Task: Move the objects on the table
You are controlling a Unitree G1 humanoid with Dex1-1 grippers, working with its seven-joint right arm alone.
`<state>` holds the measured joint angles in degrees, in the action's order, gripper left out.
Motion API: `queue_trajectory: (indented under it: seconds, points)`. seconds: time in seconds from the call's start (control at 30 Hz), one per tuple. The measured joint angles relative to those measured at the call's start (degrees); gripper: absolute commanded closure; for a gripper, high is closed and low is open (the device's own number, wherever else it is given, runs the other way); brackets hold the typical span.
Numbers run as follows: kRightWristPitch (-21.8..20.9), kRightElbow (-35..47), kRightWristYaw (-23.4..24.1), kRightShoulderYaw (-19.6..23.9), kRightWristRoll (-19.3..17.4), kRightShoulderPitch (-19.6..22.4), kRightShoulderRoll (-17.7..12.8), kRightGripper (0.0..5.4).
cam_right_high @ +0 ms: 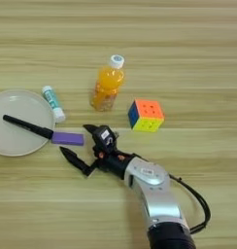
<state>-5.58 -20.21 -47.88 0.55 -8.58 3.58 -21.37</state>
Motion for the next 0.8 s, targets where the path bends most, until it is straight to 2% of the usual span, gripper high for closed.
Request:
queue_trajectory:
  seconds: [0.07, 0.8]
  points:
    - [0.00, -0.24, 0.00, -0.01, 0.00, 0.19, 0.00, 0.12]
    - [0.00, -0.91, 0.02, -0.14, 0.00, 0.75, -0.02, 2.60]
